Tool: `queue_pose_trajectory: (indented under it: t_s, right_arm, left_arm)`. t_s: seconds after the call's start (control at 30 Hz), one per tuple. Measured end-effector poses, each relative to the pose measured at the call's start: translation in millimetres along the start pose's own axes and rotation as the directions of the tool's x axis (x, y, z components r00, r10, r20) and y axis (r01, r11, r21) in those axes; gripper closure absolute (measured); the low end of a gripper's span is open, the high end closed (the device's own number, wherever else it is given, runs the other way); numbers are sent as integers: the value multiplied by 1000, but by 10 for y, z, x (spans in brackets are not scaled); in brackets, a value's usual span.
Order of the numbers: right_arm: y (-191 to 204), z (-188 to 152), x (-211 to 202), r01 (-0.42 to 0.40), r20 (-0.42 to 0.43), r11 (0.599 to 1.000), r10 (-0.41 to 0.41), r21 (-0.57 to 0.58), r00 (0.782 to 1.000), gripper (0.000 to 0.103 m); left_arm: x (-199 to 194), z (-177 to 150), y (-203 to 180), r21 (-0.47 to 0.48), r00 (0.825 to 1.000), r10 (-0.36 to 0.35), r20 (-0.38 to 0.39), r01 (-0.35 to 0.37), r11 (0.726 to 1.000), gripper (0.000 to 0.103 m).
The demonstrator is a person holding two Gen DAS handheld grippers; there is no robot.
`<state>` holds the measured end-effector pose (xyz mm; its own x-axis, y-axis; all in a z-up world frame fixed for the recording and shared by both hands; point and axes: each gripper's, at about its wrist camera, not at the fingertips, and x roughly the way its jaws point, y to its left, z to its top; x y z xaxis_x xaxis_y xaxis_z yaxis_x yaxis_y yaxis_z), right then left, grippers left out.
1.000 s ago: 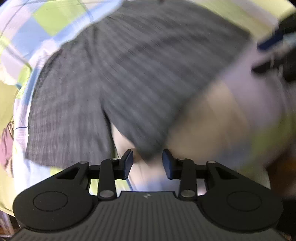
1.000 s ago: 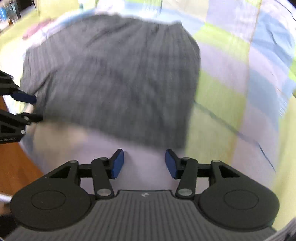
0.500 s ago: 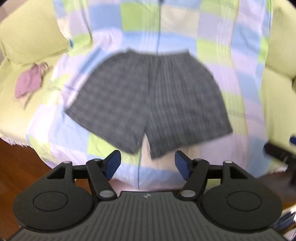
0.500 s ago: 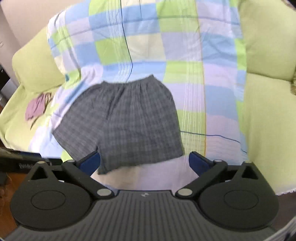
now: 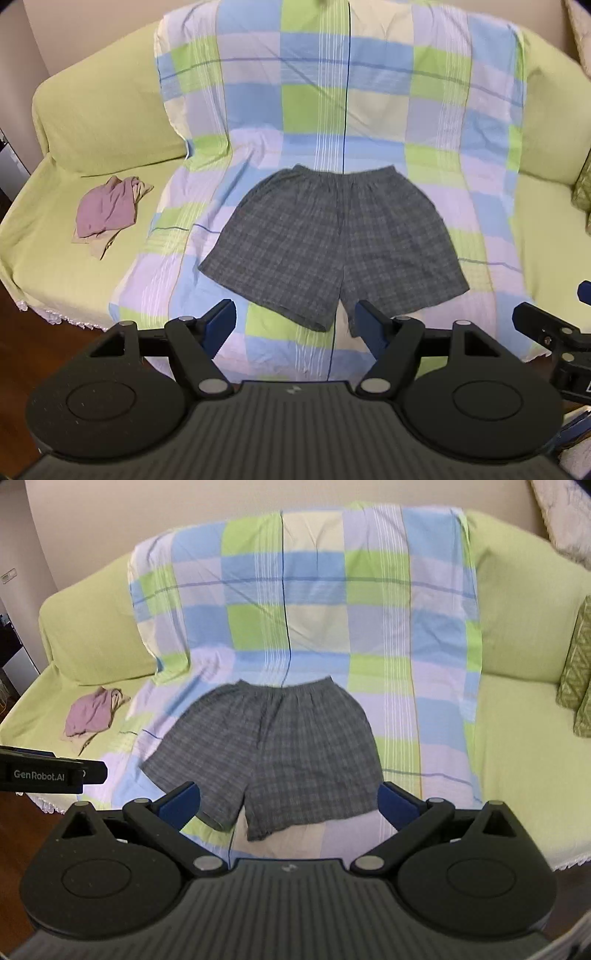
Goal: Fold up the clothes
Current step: 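Release the shorts and pull both grippers back from the sheet, then move both grippers toward the hem of the flattened shorts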
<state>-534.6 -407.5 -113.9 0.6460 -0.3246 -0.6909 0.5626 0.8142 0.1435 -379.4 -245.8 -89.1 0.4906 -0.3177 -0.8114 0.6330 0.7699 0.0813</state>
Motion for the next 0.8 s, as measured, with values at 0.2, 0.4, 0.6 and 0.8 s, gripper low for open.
queue_pose_trajectory:
  t_s: [0.2, 0.4, 0.6, 0.8]
  right_arm:
    - [60, 21, -72, 13, 13, 1000, -13, -3, 1000, 2]
    - [96, 68, -94, 28, -8, 1000, -28, 2, 1000, 2]
    - [-34, 192, 133, 14, -48, 1000, -15, -19, 999, 2]
    - [-540, 399, 726, -40, -139, 998, 47, 54, 989, 2]
  left_arm:
    - [-22, 0, 46, 1, 1000, -14, -4, 14, 1000, 30]
    - [35, 91, -18, 19, 999, -23, -25, 23, 1000, 30]
    - [333, 183, -106, 11, 997, -17, -77, 18, 1000, 25]
    - [936, 127, -323, 0, 987, 24, -160, -25, 1000, 25]
